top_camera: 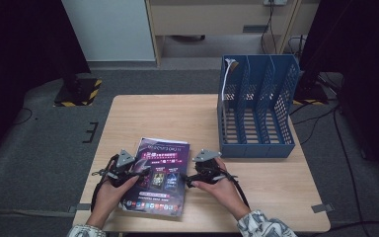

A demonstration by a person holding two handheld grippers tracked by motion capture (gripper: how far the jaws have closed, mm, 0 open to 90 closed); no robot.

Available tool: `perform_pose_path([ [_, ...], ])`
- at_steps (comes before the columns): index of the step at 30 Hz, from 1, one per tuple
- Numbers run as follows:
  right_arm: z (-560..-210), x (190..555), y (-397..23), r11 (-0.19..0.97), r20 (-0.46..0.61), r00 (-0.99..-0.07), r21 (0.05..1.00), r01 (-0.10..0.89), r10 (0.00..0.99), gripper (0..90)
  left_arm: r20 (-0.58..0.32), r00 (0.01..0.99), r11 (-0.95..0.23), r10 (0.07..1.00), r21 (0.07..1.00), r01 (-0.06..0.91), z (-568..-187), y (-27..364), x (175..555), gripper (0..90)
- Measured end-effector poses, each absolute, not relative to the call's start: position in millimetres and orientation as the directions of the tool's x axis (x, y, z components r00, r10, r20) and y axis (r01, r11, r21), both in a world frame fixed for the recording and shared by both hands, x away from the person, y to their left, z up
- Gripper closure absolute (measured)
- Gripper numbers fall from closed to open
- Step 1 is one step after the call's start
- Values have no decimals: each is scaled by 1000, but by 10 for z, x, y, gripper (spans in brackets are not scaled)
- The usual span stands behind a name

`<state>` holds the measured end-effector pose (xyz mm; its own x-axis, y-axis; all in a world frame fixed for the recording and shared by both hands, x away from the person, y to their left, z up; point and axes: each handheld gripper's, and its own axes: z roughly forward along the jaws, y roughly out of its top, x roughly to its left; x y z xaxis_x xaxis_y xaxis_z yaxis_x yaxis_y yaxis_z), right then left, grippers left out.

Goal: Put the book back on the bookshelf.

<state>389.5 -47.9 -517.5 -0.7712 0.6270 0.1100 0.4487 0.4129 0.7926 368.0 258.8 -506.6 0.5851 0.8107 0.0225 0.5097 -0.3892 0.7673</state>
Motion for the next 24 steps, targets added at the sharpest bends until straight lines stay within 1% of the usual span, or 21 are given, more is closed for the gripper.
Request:
perform_pose_path([
  [5,-5196,3954,-527,369,175,-752,786,495,635,100,13,586,-384,810,768,513,-5072,2596,3687,301],
  [12,-5234,3957,-493,380,184,-764,780,497,619,88,13,600,-392,800,769,505,-5075,2549,3691,301],
  [17,-5254,3941,-443,389,181,-770,779,492,612,65,31,615,-406,788,776,483,-5084,2480,3684,291],
  [24,-5298,3969,-448,358,238,-755,768,531,611,39,18,610,-389,792,785,482,-5107,2502,3682,274],
])
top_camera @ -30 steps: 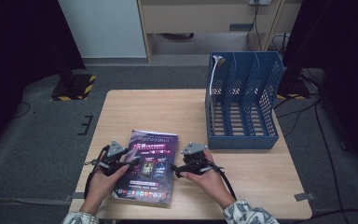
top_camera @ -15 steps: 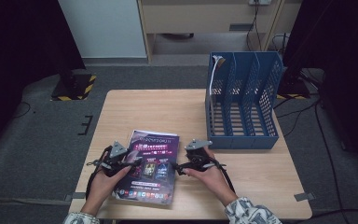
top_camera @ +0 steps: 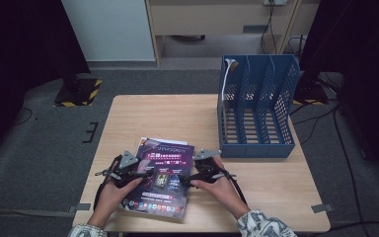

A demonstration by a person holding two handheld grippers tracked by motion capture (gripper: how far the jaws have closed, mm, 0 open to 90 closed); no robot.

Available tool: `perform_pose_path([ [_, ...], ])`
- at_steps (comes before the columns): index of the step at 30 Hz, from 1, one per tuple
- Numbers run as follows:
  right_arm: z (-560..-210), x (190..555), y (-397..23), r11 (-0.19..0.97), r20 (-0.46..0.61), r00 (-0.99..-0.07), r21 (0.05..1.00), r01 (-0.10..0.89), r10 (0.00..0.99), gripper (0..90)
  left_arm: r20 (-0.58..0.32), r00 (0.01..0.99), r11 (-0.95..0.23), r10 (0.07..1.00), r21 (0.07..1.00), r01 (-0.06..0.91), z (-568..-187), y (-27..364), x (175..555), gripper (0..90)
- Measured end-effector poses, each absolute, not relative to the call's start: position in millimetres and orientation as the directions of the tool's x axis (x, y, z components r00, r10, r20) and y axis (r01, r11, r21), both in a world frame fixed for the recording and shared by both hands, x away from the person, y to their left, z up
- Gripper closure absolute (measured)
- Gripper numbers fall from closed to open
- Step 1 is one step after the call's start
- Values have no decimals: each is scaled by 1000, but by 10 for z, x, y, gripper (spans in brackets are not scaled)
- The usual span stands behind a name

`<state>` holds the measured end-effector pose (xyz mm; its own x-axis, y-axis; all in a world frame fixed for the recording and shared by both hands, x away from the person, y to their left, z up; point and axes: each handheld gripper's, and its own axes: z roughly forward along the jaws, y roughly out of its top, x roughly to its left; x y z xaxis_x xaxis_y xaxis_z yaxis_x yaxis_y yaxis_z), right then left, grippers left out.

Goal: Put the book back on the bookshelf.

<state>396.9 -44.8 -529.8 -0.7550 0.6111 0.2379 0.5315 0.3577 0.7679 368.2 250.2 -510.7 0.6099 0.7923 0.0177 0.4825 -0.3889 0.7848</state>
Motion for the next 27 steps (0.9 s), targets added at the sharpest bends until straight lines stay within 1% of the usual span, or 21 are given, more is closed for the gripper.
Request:
perform_pose_path([
  [4,-5327,3988,-459,341,263,-754,769,540,602,37,17,605,-386,796,784,487,-5106,2497,3679,273],
  [11,-5366,4017,-453,312,308,-748,766,561,588,37,-57,586,-328,809,783,528,-5133,2540,3697,274],
  [18,-5385,4037,-423,312,305,-751,770,556,586,22,-63,583,-322,810,782,533,-5135,2542,3694,285],
  [24,-5404,4085,-423,307,354,-740,744,593,571,22,-64,582,-321,810,783,533,-5136,2542,3694,285],
  [27,-5402,4084,-416,307,354,-741,745,593,571,24,-64,582,-321,810,783,533,-5136,2541,3694,285],
])
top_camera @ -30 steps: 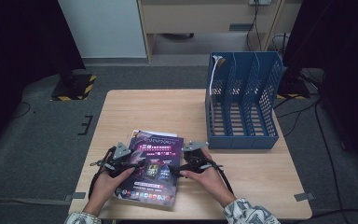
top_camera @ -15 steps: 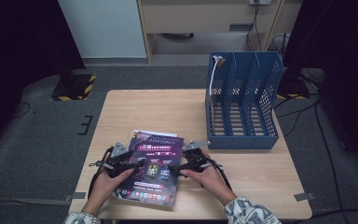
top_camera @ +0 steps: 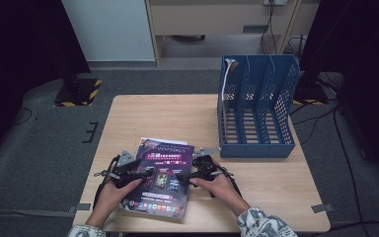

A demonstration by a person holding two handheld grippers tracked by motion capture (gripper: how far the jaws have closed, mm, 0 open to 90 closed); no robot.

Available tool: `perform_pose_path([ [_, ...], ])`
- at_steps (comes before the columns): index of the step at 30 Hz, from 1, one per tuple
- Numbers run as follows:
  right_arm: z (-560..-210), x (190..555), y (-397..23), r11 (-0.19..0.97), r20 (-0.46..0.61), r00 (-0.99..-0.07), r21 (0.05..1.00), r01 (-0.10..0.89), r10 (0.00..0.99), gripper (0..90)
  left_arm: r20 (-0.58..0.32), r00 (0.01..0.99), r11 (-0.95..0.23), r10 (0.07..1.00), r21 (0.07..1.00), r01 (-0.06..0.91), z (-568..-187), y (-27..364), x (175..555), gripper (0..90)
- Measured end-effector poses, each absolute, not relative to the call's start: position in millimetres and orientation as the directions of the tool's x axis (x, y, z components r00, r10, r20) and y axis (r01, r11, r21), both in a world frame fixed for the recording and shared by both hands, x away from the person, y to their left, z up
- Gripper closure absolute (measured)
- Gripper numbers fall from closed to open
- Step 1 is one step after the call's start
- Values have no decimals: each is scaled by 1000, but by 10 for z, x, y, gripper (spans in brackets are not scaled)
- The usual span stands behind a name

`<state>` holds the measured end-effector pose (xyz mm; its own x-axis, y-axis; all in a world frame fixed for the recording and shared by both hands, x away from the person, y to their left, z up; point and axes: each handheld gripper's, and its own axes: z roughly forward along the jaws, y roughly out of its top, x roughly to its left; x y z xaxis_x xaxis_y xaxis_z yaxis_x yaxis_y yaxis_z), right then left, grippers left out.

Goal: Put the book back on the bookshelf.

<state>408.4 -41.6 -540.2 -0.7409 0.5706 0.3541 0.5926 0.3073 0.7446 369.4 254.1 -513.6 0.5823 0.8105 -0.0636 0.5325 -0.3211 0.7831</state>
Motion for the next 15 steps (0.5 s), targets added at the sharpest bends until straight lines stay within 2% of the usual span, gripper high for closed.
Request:
perform_pose_path([
  [8,-5403,4079,-402,301,366,-742,745,596,561,54,-68,582,-318,811,783,535,-5138,2544,3695,284],
  [15,-5333,4044,-380,329,316,-750,752,572,582,75,-69,581,-317,811,782,536,-5138,2547,3696,284],
])
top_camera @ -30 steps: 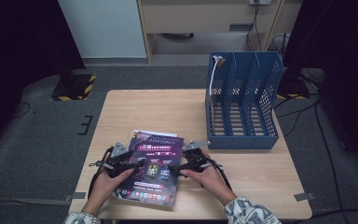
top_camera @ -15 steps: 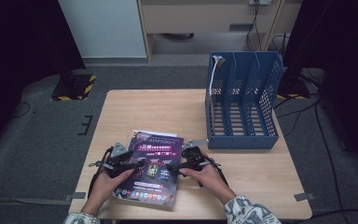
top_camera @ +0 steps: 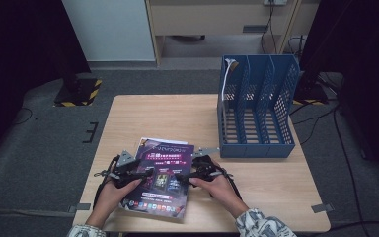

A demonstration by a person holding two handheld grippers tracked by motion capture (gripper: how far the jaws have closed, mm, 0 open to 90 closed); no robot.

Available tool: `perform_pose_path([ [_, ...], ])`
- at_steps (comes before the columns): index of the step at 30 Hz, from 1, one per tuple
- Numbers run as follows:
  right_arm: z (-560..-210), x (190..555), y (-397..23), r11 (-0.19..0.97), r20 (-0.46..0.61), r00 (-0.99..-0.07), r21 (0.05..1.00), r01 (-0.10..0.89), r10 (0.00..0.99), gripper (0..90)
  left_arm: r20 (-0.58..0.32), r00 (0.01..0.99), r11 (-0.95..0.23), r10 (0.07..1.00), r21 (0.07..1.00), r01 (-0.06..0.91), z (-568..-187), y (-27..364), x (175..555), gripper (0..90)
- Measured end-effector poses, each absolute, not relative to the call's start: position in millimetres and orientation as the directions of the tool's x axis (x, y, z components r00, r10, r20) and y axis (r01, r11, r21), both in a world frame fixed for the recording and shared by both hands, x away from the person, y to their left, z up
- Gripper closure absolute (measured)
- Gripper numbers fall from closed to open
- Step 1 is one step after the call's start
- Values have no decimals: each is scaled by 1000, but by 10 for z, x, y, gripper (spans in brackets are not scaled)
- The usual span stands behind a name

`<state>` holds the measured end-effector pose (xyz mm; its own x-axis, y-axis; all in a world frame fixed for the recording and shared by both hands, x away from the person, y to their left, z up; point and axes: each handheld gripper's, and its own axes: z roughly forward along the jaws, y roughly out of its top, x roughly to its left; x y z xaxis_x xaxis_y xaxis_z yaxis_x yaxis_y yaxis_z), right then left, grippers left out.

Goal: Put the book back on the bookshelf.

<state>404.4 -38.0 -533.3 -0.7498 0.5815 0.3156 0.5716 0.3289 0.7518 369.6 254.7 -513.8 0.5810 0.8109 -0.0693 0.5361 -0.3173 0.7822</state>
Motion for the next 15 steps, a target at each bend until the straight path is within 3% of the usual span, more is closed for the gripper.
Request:
perform_pose_path([
  [15,-5021,4050,-319,305,302,-778,795,524,550,117,-75,578,-313,813,781,541,-5138,2570,3695,283],
])
